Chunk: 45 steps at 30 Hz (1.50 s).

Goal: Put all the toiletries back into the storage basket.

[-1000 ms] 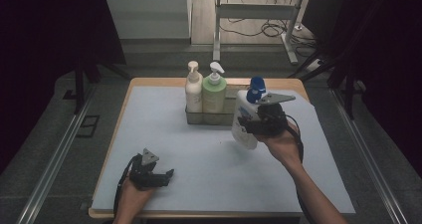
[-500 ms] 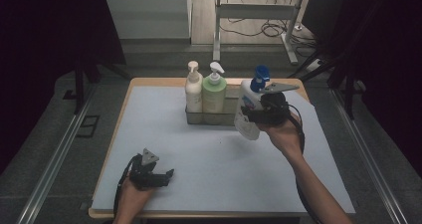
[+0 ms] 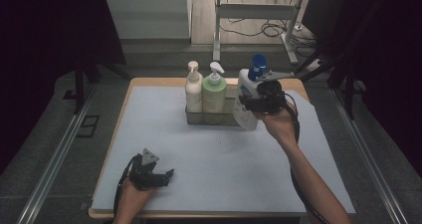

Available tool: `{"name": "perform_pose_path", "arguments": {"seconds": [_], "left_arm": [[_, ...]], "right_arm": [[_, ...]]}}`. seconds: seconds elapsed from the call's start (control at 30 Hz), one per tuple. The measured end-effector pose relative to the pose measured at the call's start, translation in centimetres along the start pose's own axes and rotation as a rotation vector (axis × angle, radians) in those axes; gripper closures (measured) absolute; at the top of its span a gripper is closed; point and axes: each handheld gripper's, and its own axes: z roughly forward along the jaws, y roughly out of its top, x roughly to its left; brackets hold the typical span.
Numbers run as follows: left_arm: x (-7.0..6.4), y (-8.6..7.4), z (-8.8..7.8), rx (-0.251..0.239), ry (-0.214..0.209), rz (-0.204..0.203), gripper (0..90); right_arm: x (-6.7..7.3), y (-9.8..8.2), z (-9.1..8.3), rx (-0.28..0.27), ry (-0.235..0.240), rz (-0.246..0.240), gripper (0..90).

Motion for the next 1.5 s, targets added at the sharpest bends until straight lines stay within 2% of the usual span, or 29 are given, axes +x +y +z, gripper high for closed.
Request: {"name": "perform_pose_path", "arguments": {"seconds": [0.6, 0.87, 1.17, 1.5], "left_arm": [[0.0, 0.0, 0.0, 0.0, -0.001, 0.0, 12.1], [0.0, 0.0, 0.0, 0.0, -0.001, -0.001, 12.1], [0.0, 0.0, 0.0, 0.002, -0.002, -0.001, 12.1], [0.0, 0.0, 0.0, 0.002, -0.002, -0.001, 12.1]], "right_arm": [[-1.6, 2.1, 2.9, -0.008, -0.051, 0.032, 40.6], [-2.2, 2.5, 4.3, -0.014, -0.061, 0.052, 40.6], [-2.7, 3.0, 5.7, -0.028, -0.092, 0.062, 40.6], [-2.9, 2.6, 7.5, -0.025, -0.112, 0.064, 40.6]]}}
